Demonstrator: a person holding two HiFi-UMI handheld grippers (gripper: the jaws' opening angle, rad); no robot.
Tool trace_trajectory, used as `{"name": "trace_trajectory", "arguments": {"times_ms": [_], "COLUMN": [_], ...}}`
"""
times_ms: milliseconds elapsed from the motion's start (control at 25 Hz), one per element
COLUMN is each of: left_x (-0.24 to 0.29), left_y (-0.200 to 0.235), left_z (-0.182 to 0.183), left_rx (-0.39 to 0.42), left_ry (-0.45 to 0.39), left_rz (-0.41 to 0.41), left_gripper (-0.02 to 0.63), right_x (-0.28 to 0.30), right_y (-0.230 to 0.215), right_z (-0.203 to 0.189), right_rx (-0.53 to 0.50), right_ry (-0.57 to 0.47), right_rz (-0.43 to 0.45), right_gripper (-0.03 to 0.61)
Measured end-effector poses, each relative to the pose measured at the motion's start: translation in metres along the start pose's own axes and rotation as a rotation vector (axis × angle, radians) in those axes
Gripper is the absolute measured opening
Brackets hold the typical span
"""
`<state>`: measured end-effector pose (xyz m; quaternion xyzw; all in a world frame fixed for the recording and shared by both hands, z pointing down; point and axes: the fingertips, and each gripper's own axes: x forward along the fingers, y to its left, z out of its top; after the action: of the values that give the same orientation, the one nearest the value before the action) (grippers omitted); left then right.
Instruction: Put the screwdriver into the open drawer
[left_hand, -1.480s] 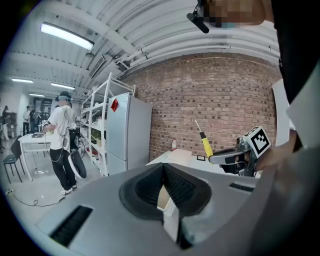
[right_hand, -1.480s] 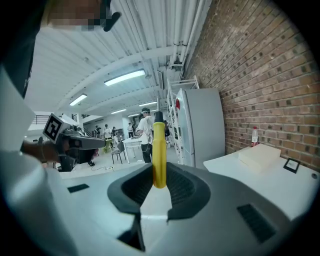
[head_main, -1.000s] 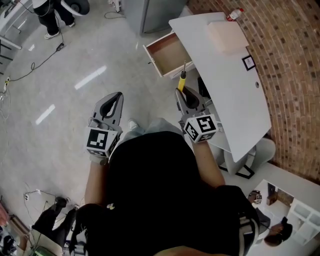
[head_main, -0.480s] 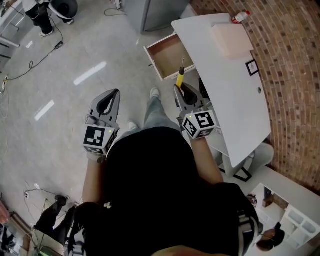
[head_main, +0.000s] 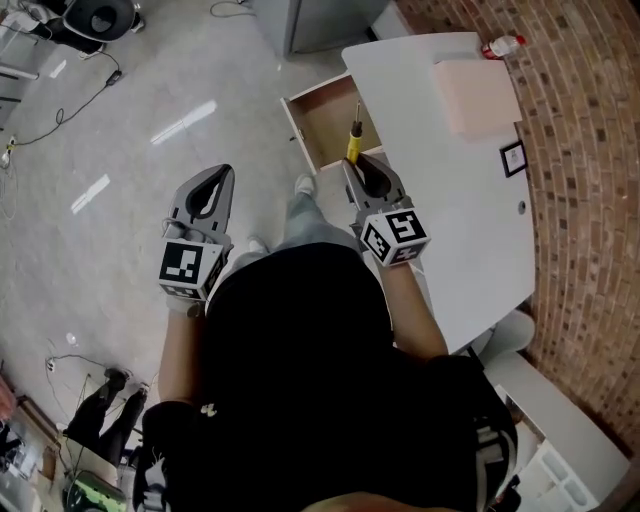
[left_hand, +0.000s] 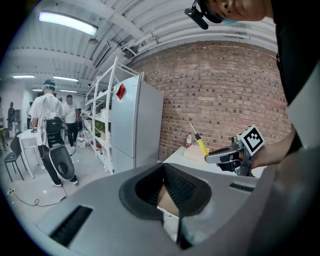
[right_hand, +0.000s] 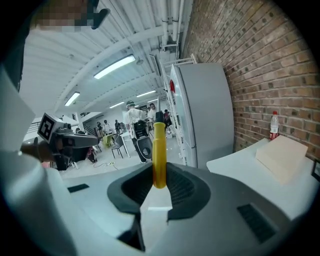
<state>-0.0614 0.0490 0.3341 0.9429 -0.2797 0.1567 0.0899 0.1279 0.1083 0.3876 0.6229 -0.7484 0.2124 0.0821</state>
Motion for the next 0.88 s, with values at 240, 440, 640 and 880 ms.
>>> {"name": "trace_trajectory", "arguments": {"times_ms": [240, 440, 640, 880], "left_x": [0.044, 0.066, 0.081, 0.086], "left_y": [0.004, 0.009, 0.013, 0.024], "left_z": [0.006, 0.002, -0.007, -0.018], "left_rx": [-0.026, -0.069, -0.108, -0.136], "left_ry": [0.045, 0.085, 0.121, 0.159], "left_rz": [0.069, 0.143, 0.188, 0.232], "left_gripper": [0.005, 0.005, 0.005, 0.005], "right_x": [0.040, 0.072, 0.099, 0.125], "right_y": [-0.046, -0.072, -0.089, -0.102], "right_z": [-0.008, -0.023, -0.048, -0.087], "right_rx": [-0.003, -0.015, -0.019, -0.007], "right_ry": [0.065, 0.140, 0.226, 0.354], "right_rz": [0.066, 0.123, 0.159, 0.158], "right_gripper": [0.089, 0.089, 0.089, 0.089]}}
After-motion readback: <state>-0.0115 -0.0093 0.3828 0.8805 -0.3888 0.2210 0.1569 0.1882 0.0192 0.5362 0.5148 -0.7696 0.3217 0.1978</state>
